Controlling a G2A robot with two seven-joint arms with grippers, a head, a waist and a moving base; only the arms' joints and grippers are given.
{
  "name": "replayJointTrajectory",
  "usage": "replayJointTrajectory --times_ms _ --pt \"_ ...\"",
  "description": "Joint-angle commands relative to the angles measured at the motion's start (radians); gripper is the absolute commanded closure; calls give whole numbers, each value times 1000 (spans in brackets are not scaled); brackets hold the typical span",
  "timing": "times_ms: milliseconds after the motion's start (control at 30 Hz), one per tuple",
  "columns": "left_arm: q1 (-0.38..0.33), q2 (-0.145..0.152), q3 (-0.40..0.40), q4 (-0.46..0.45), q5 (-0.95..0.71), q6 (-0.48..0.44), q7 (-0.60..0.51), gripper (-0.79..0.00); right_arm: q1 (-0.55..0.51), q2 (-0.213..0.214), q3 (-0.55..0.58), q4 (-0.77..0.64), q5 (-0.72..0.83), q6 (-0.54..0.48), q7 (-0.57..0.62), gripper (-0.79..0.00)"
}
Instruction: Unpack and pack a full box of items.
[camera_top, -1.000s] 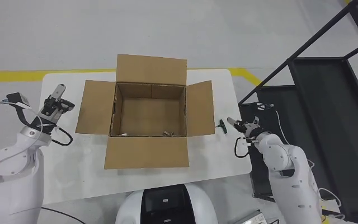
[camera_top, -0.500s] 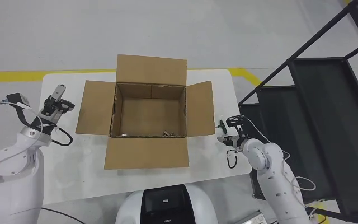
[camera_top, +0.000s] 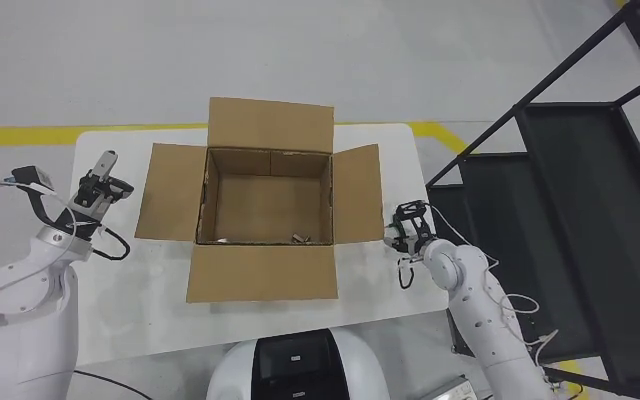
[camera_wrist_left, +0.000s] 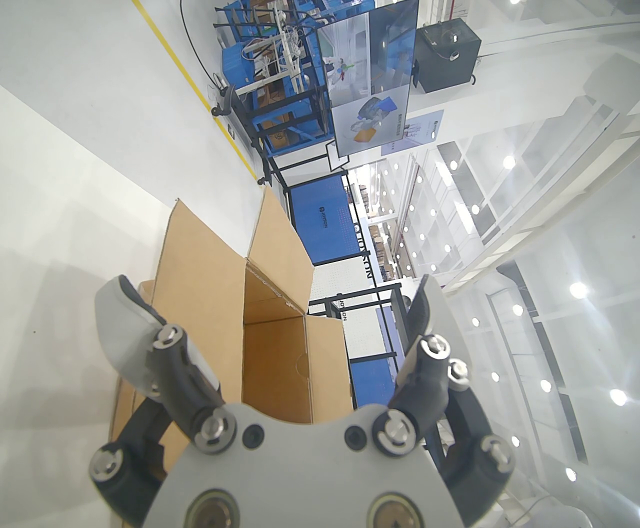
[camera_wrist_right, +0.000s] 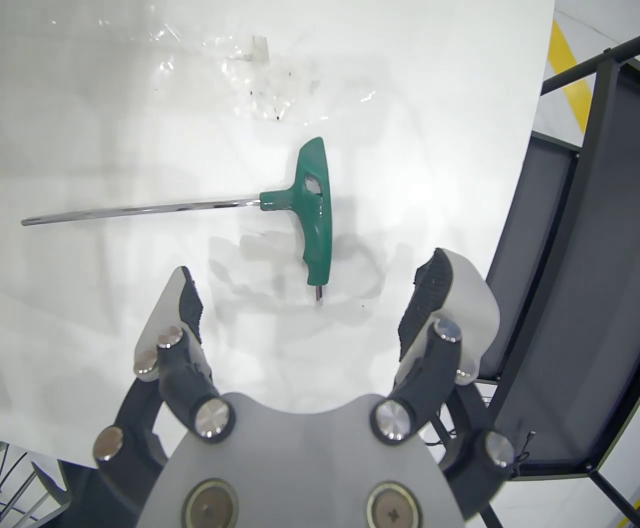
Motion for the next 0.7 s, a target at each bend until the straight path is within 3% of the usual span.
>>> replayJointTrajectory --times_ms 0,100,267,367,400,500,667 --pt "0 0 0 0 0 0 0 -785 8 -2 -1 16 22 6 -8 -785" --pt "0 0 0 0 0 0 0 -785 23 -3 -8 39 39 9 -13 -708" --pt "0 0 0 0 0 0 0 -785 48 -5 -25 68 46 11 -19 -446" --pt "0 0 0 0 0 0 0 -785 60 -5 -35 77 30 19 -21 -339" --pt "0 0 0 0 0 0 0 -785 62 -5 -38 80 28 21 -22 -283" --pt "0 0 0 0 0 0 0 -785 69 -5 -46 82 19 25 -22 0" --pt "0 0 0 0 0 0 0 -785 67 -4 -51 70 6 45 -17 0"
